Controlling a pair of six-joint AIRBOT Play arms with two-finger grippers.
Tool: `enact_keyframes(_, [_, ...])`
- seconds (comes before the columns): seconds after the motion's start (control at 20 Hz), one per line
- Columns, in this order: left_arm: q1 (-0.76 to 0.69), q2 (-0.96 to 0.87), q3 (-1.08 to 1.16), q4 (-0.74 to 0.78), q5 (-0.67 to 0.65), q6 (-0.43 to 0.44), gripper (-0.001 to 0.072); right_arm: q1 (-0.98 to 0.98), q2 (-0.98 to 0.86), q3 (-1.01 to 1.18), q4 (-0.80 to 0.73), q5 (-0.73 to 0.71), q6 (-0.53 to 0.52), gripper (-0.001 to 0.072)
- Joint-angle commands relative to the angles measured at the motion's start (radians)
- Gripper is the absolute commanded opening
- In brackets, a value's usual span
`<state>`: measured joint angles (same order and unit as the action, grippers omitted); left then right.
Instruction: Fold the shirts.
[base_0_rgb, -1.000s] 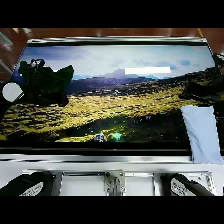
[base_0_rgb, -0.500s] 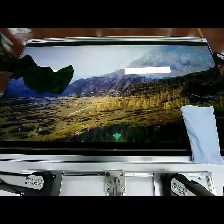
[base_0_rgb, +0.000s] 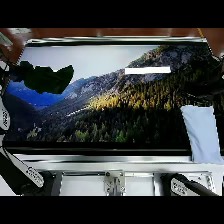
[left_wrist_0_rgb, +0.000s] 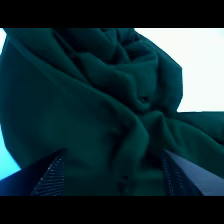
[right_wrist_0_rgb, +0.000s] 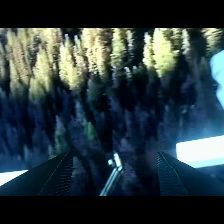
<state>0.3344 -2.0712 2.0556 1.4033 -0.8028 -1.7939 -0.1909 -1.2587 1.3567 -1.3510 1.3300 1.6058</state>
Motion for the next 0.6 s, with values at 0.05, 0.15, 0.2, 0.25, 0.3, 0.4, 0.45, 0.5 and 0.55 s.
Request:
enact_keyframes(0.05, [0.01, -0.101, 0.009, -0.002, 0.116, 0.012, 0.0703, 0.002, -0.037, 0.0, 0.18, 0.011, 0.034, 0.0636])
enact_keyframes(0.15, [0.007, -0.12, 0.009, -0.008, 0.123, 0.012, 0.0703, 0.002, -0.04, 0.0, 0.206, 0.019, 0.05, 0.0636])
enact_keyframes(0.2, [0.007, -0.127, 0.009, -0.016, 0.122, 0.013, 0.0701, 0.002, -0.04, 0.0, 0.21, 0.024, 0.061, 0.0636])
enact_keyframes(0.25, [0.007, -0.131, 0.008, -0.016, 0.119, 0.012, 0.0684, 0.002, -0.04, 0.0, 0.21, 0.031, 0.067, 0.0636])
enact_keyframes(0.3, [0.008, -0.132, 0.004, -0.016, 0.118, 0.012, 0.0573, 0.002, -0.04, 0.0, 0.21, 0.036, 0.074, 0.0636])
enact_keyframes(0.4, [0.008, -0.134, 0.004, -0.016, 0.113, 0.012, 0.0416, 0.002, -0.04, 0.0, 0.211, 0.04, 0.085, 0.0636])
enact_keyframes(0.45, [0.008, -0.134, 0.004, -0.017, 0.113, 0.012, 0.0371, 0.002, -0.04, 0.0, 0.216, 0.041, 0.085, 0.0636])
enact_keyframes(0.5, [0.008, -0.134, 0.004, -0.021, 0.111, 0.012, 0.0245, 0.002, -0.04, 0.0, 0.217, 0.041, 0.085, 0.0636])
enact_keyframes(0.55, [0.008, -0.134, 0.004, -0.03, 0.11, 0.012, 0.0131, 0.002, -0.04, 0.0, 0.217, 0.041, 0.085, 0.0636])
